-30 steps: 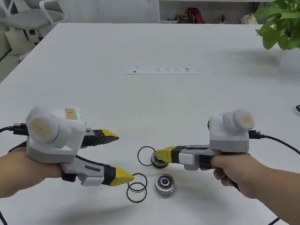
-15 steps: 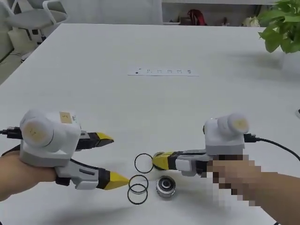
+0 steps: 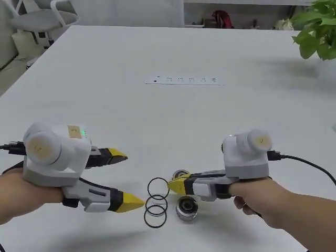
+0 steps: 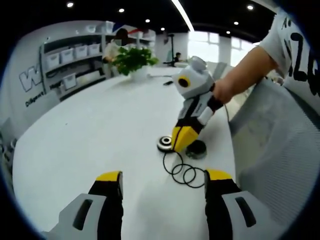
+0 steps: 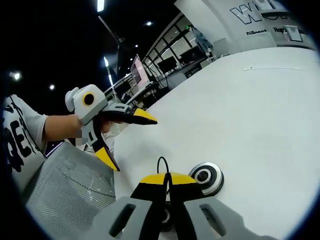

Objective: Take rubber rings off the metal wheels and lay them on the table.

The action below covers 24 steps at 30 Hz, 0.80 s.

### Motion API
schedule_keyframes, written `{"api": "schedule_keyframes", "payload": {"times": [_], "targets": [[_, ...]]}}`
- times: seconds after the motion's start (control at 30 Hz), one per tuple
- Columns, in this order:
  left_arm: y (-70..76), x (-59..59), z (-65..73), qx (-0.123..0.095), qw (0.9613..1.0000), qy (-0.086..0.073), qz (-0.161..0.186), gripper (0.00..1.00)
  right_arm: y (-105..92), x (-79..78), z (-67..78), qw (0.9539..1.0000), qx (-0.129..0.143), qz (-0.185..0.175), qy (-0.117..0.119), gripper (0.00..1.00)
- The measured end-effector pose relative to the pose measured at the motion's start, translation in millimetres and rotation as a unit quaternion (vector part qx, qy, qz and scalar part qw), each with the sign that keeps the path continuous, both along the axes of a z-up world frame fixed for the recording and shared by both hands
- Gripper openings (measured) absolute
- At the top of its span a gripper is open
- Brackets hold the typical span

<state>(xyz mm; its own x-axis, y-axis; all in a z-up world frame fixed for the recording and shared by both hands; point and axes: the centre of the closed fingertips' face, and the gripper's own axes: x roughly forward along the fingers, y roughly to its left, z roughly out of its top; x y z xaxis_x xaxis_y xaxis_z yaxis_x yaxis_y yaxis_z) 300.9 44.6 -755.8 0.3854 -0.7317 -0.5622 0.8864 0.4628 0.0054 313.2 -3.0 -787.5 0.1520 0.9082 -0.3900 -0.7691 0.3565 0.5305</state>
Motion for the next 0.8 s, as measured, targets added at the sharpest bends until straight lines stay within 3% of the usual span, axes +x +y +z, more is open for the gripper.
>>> {"api": "schedule_keyframes", "payload": {"times": [0.47, 0.8], "targets": [[3.0, 0.4, -2.2, 0.002, 1.0, 0.003, 0.003, 0.67, 4.1, -2.2, -5.3, 0.9999, -0.01, 0.011, -0.002, 0.0], [4.0, 0.1, -3.3, 0.002, 1.0, 0.005, 0.005, 0.67, 3.5, -2.4, -10.9, 0.999, -0.031, 0.023, -0.022, 0.0]]}}
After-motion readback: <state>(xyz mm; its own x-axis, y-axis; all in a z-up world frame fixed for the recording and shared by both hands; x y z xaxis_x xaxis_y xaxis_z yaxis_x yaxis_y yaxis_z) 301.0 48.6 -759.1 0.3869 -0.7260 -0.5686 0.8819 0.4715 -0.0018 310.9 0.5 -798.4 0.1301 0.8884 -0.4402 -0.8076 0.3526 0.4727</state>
